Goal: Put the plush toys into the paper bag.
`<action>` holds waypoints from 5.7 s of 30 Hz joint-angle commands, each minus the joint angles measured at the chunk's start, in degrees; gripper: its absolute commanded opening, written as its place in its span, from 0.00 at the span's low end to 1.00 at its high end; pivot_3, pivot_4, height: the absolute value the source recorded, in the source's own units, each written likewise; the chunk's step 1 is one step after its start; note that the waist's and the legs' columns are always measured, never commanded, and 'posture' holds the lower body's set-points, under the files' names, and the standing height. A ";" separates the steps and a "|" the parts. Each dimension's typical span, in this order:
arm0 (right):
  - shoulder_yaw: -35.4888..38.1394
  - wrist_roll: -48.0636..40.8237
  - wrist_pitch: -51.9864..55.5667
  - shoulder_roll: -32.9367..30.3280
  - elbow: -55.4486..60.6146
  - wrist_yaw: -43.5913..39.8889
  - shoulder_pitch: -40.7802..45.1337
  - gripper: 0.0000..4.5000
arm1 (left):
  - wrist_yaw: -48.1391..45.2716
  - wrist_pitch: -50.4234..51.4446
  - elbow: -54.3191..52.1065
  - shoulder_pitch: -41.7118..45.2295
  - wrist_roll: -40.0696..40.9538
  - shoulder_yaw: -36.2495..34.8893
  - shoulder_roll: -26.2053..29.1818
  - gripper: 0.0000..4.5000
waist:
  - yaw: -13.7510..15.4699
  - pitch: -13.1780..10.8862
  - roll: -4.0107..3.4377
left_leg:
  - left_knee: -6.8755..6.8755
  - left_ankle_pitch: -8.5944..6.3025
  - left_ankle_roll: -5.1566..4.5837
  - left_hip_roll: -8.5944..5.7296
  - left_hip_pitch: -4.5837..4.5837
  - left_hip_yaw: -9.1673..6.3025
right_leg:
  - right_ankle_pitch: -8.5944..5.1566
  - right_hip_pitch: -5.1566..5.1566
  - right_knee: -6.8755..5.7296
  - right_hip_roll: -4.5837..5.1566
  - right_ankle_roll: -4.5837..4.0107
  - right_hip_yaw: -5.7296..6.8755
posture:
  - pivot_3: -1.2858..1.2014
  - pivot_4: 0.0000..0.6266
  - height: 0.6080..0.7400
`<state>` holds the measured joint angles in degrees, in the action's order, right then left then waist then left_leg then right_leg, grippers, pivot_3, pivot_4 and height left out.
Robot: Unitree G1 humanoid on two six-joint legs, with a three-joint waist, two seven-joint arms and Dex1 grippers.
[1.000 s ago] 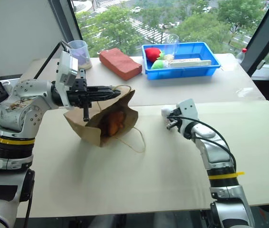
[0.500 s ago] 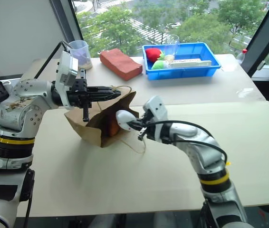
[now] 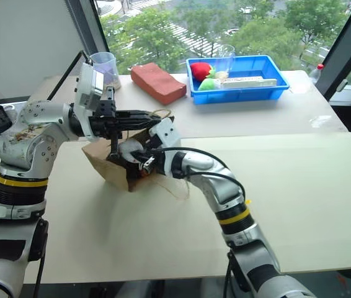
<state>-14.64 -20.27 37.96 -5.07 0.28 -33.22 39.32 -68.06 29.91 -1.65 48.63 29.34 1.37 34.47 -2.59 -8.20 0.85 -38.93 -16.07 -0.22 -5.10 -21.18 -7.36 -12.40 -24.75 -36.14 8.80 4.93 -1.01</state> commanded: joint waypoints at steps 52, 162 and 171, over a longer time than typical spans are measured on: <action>7.49 -2.55 1.73 -22.70 23.44 -8.82 -17.98 0.01 | 0.02 -2.43 1.87 2.18 -0.72 -0.17 0.25 0.00 | 0.71 -0.01 0.02 | -0.08 -0.01 -0.02 -0.02 -0.03 0.09 | 0.00 -0.01 0.09 0.01 0.00 -0.04 | 0.52 0.24 1.00; 6.87 -13.82 8.41 -38.24 22.53 -22.86 12.10 1.00 | 2.33 -6.52 -4.03 -24.27 -0.30 -5.40 8.31 0.99 | 1.81 -0.01 0.03 | -0.04 -0.03 -0.04 0.05 -0.22 0.16 | 0.11 -0.31 0.20 0.03 -0.15 0.04 | 0.52 0.24 1.00; 16.25 -22.79 17.18 -38.79 18.10 -21.54 19.84 1.00 | 2.33 -6.74 -4.81 -25.86 -0.07 -5.57 8.70 0.99 | 1.85 -0.01 0.03 | -0.02 -0.03 -0.04 0.05 -0.26 0.16 | 0.11 -0.34 0.17 0.03 -0.16 0.03 | 0.52 0.24 1.00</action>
<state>-2.47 -39.41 52.06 -42.69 17.85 -54.82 57.73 -65.79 23.98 -5.23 23.00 29.17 -2.77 42.45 -0.75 -8.22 0.88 -38.94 -16.10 -0.26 -5.04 -21.44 -7.22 -12.29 -25.08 -35.97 8.82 4.77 -0.97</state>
